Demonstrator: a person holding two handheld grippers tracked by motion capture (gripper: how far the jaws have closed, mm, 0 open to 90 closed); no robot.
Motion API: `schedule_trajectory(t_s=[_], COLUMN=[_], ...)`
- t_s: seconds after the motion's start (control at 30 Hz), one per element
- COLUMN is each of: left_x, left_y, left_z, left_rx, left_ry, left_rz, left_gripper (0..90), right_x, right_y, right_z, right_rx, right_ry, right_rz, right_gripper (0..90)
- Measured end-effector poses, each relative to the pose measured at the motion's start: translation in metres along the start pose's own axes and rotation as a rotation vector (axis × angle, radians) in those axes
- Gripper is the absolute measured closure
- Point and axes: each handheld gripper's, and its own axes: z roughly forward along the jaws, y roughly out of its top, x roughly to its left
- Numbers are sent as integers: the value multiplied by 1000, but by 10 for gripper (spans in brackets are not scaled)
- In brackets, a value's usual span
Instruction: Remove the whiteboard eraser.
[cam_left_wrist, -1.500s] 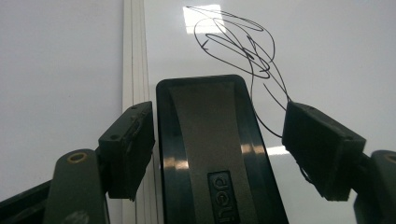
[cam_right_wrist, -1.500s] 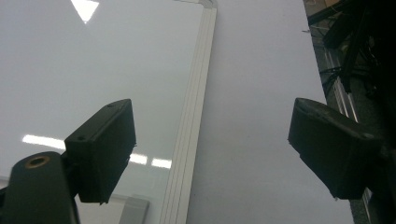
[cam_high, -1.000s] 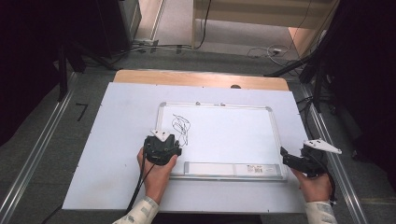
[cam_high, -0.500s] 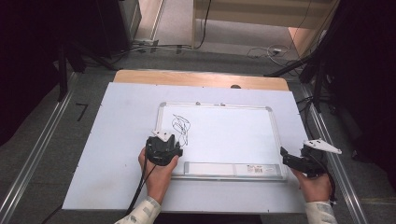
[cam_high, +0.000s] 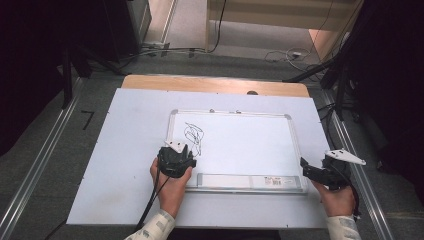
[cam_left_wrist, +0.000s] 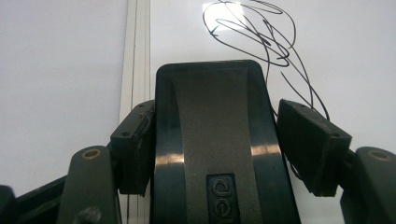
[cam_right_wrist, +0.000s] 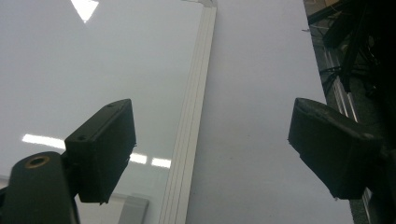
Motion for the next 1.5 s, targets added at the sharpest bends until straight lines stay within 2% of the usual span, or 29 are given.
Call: schedule_trajectory(t_s=[0.3,1.13,1.3,1.33,1.37,1.4,1.5], left_x=[3,7,7,4,4,2,1], left_y=[2,4,5,9,9,16,25], left_z=[-1,-4,-8,-15,-15,-23,-28], left_rx=[1,16,-1,-37,-37,-62,-79], left_ry=[-12,-60,-69,-70,-70,-71,-75], left_rz=[-31,-54,-58,-50,-50,-36,-29], left_gripper=[406,408,408,407,407,407,407], right_x=[0,-1,-1,-1,-1,-1,0], right_y=[0,0,0,0,0,0,0], right_z=[0,1,1,1,1,1,1], right_rx=[1,-2,-2,-1,-1,0,0], right_ry=[0,-4,-3,-3,-3,-4,-3], right_rz=[1,4,4,4,4,5,4], right_gripper=[136,136,136,136,136,136,136])
